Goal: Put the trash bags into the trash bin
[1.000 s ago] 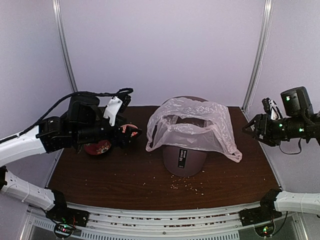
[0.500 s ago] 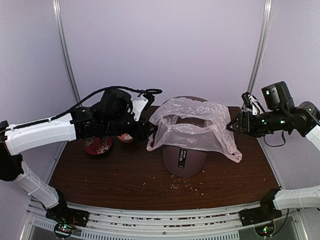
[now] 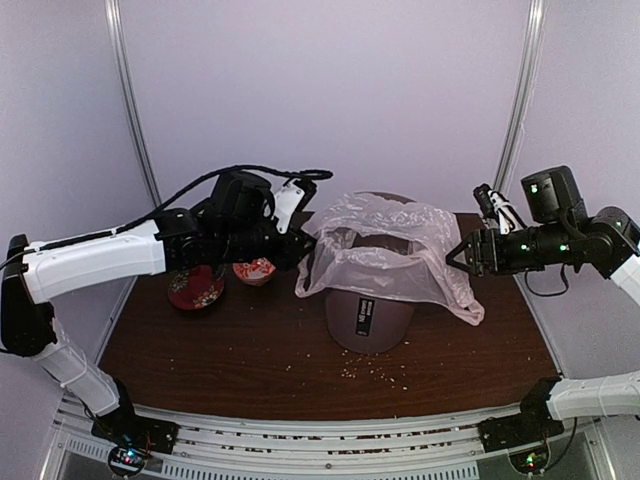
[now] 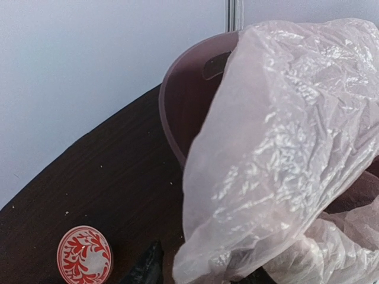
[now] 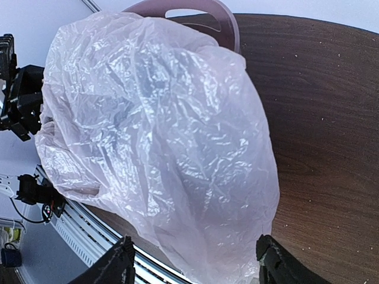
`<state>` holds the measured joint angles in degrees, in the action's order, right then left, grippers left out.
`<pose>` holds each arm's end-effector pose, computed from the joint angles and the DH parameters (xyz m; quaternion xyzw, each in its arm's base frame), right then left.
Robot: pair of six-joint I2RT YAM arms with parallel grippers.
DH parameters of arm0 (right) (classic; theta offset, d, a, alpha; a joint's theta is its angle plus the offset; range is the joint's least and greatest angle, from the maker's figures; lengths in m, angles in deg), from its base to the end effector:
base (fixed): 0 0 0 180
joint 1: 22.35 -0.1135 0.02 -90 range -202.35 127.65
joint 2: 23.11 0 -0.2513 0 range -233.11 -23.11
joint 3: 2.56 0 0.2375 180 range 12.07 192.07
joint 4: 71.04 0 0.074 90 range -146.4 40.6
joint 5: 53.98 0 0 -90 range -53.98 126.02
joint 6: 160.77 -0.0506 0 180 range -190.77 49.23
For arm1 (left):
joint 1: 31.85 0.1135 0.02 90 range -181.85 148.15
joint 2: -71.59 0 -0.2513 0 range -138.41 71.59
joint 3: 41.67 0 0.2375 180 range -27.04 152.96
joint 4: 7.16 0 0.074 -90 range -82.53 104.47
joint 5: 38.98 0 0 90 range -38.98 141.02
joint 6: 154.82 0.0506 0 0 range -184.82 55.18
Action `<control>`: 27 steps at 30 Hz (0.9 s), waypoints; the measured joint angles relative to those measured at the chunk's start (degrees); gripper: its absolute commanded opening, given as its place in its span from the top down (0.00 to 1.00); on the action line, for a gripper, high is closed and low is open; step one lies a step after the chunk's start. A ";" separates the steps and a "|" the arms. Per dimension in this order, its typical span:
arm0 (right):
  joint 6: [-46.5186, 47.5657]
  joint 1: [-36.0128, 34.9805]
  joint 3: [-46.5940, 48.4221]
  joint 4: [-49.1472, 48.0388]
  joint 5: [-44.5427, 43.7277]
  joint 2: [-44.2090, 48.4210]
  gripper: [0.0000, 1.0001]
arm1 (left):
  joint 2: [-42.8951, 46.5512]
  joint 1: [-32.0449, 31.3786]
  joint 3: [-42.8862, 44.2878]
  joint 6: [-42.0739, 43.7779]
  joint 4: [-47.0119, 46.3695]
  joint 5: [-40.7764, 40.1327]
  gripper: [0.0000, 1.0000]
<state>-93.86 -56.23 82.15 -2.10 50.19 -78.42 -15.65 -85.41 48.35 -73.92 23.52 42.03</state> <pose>0.1415 0.1100 0.3584 -0.1367 0.8888 0.2998 0.3186 0.2170 -0.2806 0.3180 0.2857 0.8059 -0.2100 0.4741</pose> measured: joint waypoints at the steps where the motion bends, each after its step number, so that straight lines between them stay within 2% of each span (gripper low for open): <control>1: 0.22 -0.44 -0.15 -0.04 -0.04 0.20 0.31 | -0.02 0.00 0.31 0.04 -0.11 -0.02 0.68; 8: 0.63 -2.05 -1.38 -0.72 -0.74 0.59 0.36 | -0.20 0.00 1.70 0.33 -0.13 -0.24 0.93; 11: 0.70 -2.99 -1.38 -1.44 -1.27 0.42 0.45 | -0.70 0.00 2.84 0.52 -0.13 -0.26 1.00; 22: 0.28 -3.65 -1.09 -2.36 -6.49 -1.64 0.94 | -1.70 0.00 5.33 0.70 -0.13 -0.44 1.00; 24: 0.22 -3.65 -0.39 -2.45 -7.61 -2.05 0.99 | -2.03 0.00 5.92 0.90 -0.15 -0.63 1.00; 27: 0.09 -3.65 1.60 -2.75 -9.09 -3.32 1.00 | -2.91 0.00 7.23 1.42 -0.07 -1.22 1.00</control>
<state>-93.77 -59.88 83.75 -4.86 41.10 -81.74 -18.56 -85.41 55.59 -72.50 23.46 40.81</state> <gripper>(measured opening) 0.009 0.003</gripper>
